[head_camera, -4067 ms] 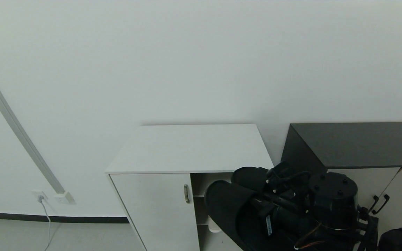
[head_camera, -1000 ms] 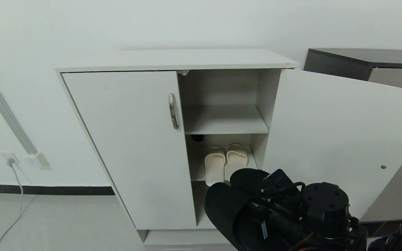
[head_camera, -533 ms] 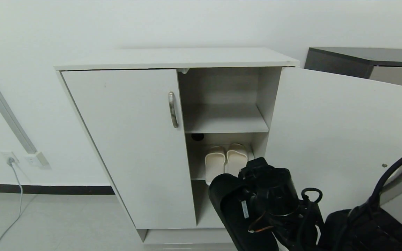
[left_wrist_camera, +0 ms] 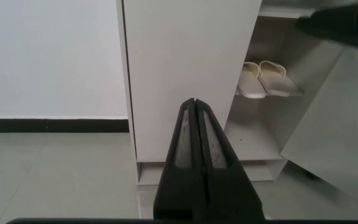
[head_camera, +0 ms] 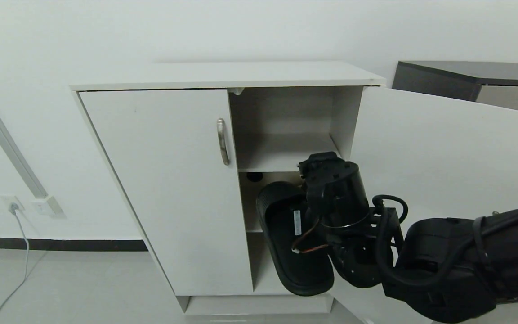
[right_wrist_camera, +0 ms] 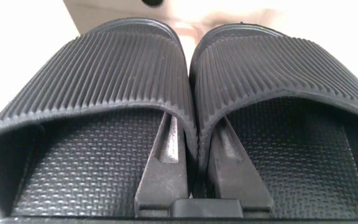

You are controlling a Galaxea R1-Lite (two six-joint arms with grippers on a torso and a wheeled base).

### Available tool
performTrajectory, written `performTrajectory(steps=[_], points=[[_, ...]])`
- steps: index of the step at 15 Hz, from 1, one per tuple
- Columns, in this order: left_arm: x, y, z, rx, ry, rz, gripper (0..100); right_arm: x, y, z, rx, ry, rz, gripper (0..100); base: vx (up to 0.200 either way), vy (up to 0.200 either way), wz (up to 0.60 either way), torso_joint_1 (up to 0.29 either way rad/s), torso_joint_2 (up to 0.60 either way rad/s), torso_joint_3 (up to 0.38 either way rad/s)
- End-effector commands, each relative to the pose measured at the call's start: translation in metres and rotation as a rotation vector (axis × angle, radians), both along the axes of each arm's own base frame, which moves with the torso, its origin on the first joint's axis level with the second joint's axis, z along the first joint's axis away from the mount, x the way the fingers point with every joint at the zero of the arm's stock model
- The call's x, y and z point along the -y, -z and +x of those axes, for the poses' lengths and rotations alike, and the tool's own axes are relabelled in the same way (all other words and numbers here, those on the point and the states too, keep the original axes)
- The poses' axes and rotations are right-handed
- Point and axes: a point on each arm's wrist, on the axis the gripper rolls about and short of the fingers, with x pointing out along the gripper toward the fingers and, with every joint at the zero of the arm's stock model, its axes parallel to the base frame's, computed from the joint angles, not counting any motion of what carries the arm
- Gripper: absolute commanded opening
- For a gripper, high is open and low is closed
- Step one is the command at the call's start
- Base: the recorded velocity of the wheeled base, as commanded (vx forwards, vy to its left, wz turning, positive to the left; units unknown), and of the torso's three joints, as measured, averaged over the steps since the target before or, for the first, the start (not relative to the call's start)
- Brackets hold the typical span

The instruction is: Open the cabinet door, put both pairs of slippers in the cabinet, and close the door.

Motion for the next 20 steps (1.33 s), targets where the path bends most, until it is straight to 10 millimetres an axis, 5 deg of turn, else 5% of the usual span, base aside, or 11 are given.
performTrajectory(steps=[1, 6, 14, 20], points=[[0.0, 0.0, 0.0, -0.001, -0.001, -0.001, 0, -0.008, -0.035, 0.0, 0.051, 0.007, 0.065, 0, 0.0, 0.0, 0.0, 0.0, 0.0, 0.0], [0.0, 0.0, 0.0, -0.001, 0.001, -0.001, 0, -0.03, -0.026, 0.023, 0.046, 0.087, 0.049, 0, 0.0, 0.0, 0.0, 0.0, 0.0, 0.0], [0.0, 0.0, 0.0, -0.001, -0.001, 0.001, 0, -0.031, -0.017, 0.024, 0.036, 0.106, 0.024, 0, 0.0, 0.0, 0.0, 0.0, 0.0, 0.0], [0.0, 0.0, 0.0, -0.001, 0.001, 0.001, 0, -0.029, -0.018, 0.025, 0.043, 0.119, 0.026, 0, 0.2, 0.0, 0.0, 0.0, 0.0, 0.002]])
